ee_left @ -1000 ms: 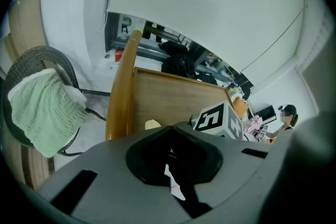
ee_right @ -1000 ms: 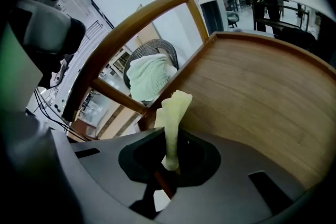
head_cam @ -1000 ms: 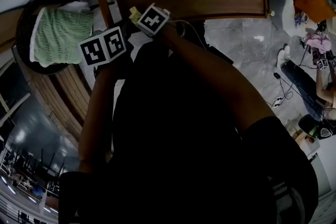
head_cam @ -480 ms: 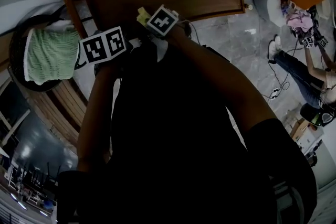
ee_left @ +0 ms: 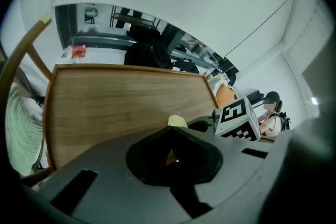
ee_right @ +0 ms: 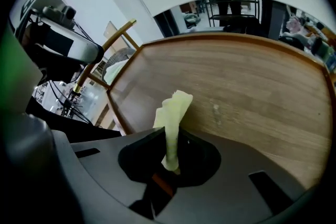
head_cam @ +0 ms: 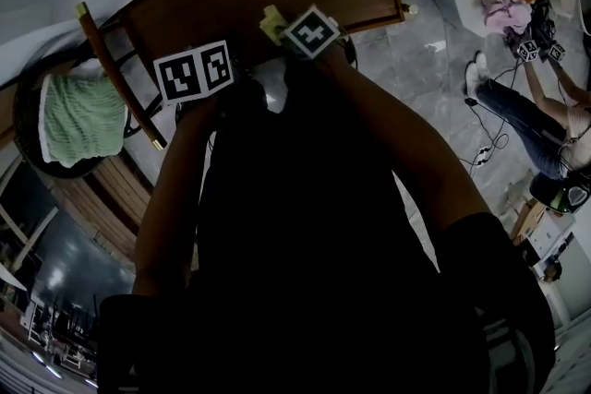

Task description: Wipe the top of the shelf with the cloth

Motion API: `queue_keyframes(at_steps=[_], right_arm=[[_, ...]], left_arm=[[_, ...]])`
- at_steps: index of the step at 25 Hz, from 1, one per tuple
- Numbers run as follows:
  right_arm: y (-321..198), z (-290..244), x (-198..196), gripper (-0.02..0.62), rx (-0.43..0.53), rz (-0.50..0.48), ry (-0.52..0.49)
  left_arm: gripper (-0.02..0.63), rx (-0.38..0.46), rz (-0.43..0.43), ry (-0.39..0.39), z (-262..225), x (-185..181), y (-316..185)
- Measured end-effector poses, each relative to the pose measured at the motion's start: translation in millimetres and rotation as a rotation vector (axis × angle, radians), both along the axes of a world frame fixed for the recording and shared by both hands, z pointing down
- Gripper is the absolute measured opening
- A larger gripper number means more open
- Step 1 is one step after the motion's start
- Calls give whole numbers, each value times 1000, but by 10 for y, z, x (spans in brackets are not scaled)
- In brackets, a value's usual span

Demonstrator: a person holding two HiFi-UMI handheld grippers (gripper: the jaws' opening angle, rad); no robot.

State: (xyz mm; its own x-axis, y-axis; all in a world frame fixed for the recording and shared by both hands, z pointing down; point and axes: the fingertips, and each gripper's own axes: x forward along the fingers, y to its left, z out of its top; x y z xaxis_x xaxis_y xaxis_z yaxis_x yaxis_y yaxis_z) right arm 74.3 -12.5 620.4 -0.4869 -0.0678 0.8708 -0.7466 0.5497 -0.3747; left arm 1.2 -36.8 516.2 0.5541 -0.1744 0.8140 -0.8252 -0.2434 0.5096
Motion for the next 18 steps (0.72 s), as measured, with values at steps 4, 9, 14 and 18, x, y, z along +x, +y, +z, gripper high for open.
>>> queue_keyframes(at_steps=[4, 9, 14, 18], right_arm=[[-62, -9, 379, 48, 16, 35, 24], [-101, -18, 774, 48, 24, 70, 42], [-144, -48, 1141, 48, 27, 105, 48], [-202, -12, 1420, 48, 19, 128, 81]], left_arm=[[9, -6, 35, 16, 25, 361, -38], [9, -15, 69, 30, 88, 730, -60], [9, -17, 79, 45, 96, 1059, -115], [9, -24, 89, 53, 181, 1231, -195]])
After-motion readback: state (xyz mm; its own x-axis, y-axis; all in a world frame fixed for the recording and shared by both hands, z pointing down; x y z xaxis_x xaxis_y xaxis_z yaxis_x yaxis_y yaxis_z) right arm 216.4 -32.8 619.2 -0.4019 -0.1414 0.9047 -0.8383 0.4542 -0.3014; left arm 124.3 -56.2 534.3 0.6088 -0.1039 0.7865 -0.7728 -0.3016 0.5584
